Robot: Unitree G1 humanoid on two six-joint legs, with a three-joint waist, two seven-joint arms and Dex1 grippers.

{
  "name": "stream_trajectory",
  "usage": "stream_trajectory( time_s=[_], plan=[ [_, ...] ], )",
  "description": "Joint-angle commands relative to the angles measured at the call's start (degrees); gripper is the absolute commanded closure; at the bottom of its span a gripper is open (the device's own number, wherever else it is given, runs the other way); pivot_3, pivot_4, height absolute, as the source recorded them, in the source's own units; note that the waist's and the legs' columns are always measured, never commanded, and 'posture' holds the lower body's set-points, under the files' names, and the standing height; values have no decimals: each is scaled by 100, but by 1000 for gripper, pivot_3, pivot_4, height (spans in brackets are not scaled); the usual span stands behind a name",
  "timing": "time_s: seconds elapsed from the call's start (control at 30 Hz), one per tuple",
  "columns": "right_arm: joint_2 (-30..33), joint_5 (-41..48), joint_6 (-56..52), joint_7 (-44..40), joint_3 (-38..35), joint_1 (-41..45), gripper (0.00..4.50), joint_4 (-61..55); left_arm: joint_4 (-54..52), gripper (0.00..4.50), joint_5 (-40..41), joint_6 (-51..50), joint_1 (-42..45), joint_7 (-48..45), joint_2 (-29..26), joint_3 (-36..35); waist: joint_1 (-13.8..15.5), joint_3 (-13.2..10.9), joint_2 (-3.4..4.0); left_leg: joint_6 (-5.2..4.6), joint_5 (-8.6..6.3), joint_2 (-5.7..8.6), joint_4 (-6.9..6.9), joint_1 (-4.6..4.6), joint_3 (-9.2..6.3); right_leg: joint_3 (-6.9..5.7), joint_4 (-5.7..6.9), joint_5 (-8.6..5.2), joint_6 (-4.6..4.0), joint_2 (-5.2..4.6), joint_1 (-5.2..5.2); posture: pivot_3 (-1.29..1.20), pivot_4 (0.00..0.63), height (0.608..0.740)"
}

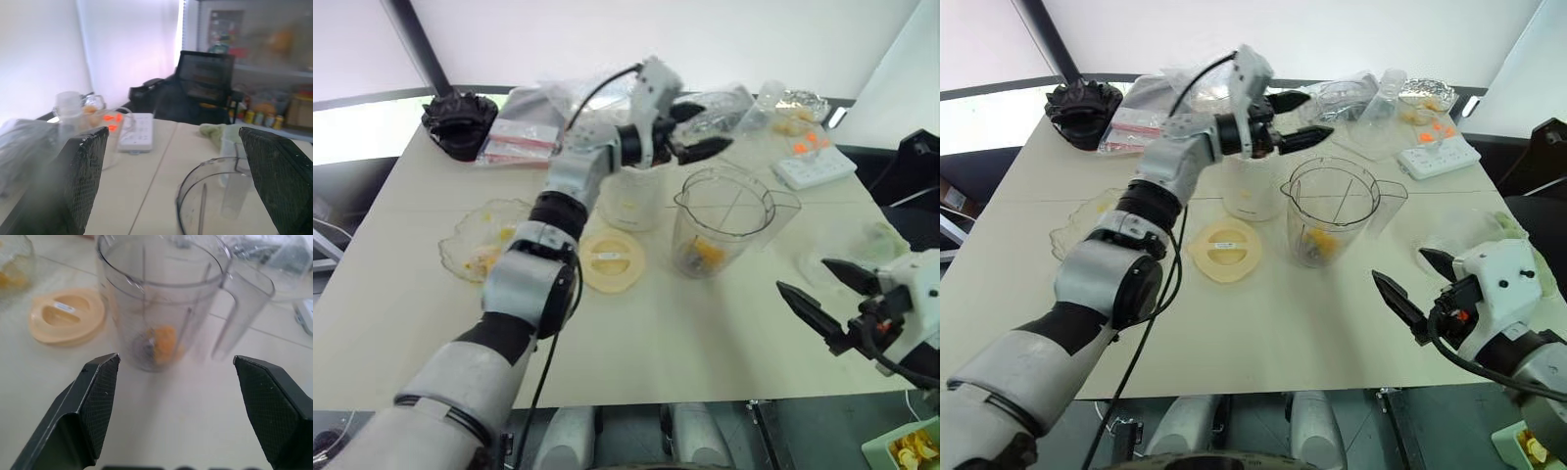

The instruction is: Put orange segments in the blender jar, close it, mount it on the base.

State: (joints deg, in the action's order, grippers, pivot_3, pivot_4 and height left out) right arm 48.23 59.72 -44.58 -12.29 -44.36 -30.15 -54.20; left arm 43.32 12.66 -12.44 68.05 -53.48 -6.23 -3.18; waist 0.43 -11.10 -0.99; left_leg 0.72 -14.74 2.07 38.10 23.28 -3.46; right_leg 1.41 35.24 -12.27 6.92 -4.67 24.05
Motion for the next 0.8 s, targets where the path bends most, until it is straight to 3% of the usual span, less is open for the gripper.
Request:
stream_trajectory(
  time_s=[0.03, 0.17, 0.33, 0.53, 0.67, 0.8],
  plan=[
    [-61, -435, 144, -215, 101, 21, 632, 277, -1857, 63, 365, -1157, -770, 331, -366, -112, -13, 0, 1, 0, 0, -3, 0, -1, 0, 0, 2, 0, -1, 1, 1, 0, 150, 740],
    [-195, -1001, 251, -289, 389, 207, 632, 787, -4055, 63, 657, -2509, -2098, 755, -891, -44, 24, 0, 3, 1, 1, -2, 2, 1, -1, 2, 10, 0, -2, -1, 7, 0, 150, 740],
    [-622, -1634, 394, 67, 546, 636, 632, 1348, -5720, 63, 1067, -3577, -3258, 1237, -1279, -153, 74, 4, 7, 3, 1, 5, 6, 6, -6, 4, 3, -4, -11, -6, 5, 0, 150, 740],
    [-1055, -2051, 363, 262, 735, 949, 632, 1656, -6985, 63, 1219, -3569, -4918, 1180, -1925, 52, 13, 13, 26, 4, 1, -1, 0, -3, 3, 7, 3, -12, -29, -5, 3, 0, 150, 740],
    [-1149, -2489, 425, 384, 766, 1101, 632, 2031, -7422, 63, 868, -3139, -5898, 1288, -2207, 549, 41, 19, 35, 4, 1, -2, 1, -2, 4, 7, 6, -12, -35, -5, 5, 0, 150, 740],
    [-1297, -2745, 433, 422, 732, 1197, 632, 2360, -7841, 63, 950, -3137, -6329, 1591, -1994, 911, 54, 22, 38, 4, 2, 4, 6, -1, 3, 6, -5, -12, -35, -11, -4, 0, 150, 740]
  ],
)
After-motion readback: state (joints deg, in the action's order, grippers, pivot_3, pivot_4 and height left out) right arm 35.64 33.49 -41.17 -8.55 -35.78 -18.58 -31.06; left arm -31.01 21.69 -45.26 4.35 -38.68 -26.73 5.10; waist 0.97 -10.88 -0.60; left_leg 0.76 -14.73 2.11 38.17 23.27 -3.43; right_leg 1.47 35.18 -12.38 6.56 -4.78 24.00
